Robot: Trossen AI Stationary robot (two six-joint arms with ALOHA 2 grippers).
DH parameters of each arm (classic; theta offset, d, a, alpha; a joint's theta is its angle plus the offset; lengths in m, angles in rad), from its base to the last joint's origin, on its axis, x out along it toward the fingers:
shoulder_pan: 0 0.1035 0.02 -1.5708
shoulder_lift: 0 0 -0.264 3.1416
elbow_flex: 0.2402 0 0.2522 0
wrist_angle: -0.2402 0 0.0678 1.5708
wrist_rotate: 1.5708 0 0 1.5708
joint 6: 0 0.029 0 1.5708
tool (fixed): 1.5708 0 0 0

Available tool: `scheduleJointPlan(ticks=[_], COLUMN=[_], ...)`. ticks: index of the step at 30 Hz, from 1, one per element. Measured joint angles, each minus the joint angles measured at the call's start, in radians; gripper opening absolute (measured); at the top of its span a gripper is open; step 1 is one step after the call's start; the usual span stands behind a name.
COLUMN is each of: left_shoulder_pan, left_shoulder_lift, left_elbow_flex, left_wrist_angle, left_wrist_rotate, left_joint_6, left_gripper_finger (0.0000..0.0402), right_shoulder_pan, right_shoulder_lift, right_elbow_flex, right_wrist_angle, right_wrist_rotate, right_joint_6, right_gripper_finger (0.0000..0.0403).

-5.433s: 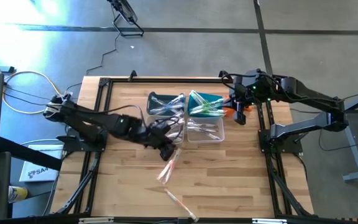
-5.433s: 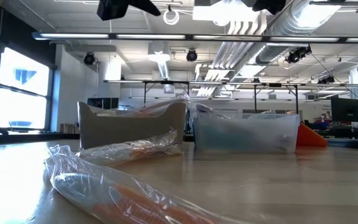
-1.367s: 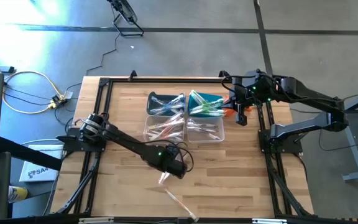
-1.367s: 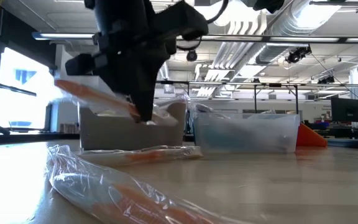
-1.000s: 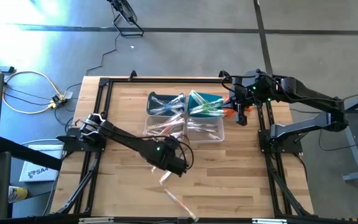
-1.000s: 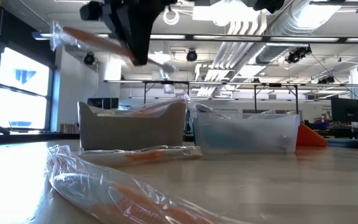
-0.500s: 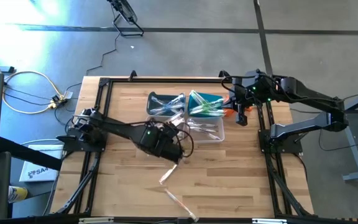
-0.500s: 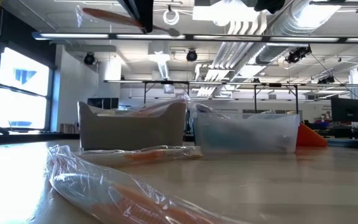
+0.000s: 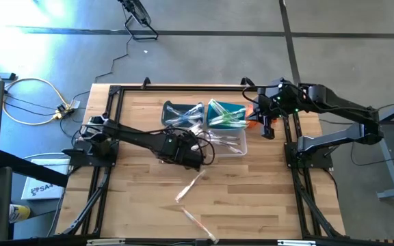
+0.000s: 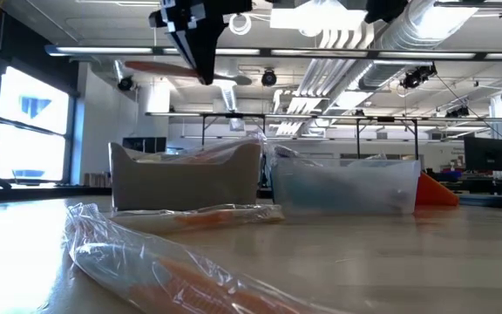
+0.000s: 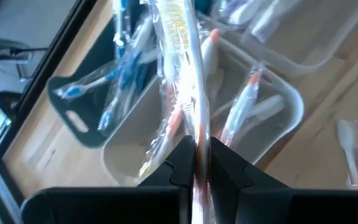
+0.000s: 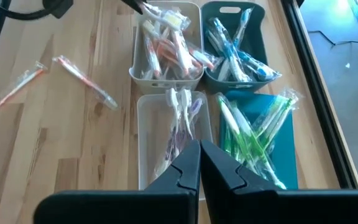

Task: Pick & Place Toothbrushes
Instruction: Put the orange toothbrush into the gray bin

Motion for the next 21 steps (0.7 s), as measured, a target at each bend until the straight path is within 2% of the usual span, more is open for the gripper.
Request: scheduleJointPlan(ticks=[7,13,21], left_shoulder_pan=[0.032,0.075,0.146], left_shoulder_lift=[-0.079,-0.184,-0.281], left_elbow_flex=[-0.167,-0.359,-0.567], left_wrist_angle=[0.149,0.362,0.689], left_wrist_rotate=[0.017,0.074,0.187], left_joint_6=[0.072,0.174,0.438], left_gripper_finger=[0.0021,0.0021,0.0021], right_shoulder_pan=[0.000,0.000,0.000], right_shoulder_lift=[0.000,0.000,0.000], right_elbow_flex=[0.000,0.000,0.000], right_wrist_angle=[0.006,0.029,0.066], right_wrist_rotate=[0.000,0.000,0.000], right_joint_6=[0.000,0.005,0.040], right_gripper_finger=[0.0004,0.0004,0.0004])
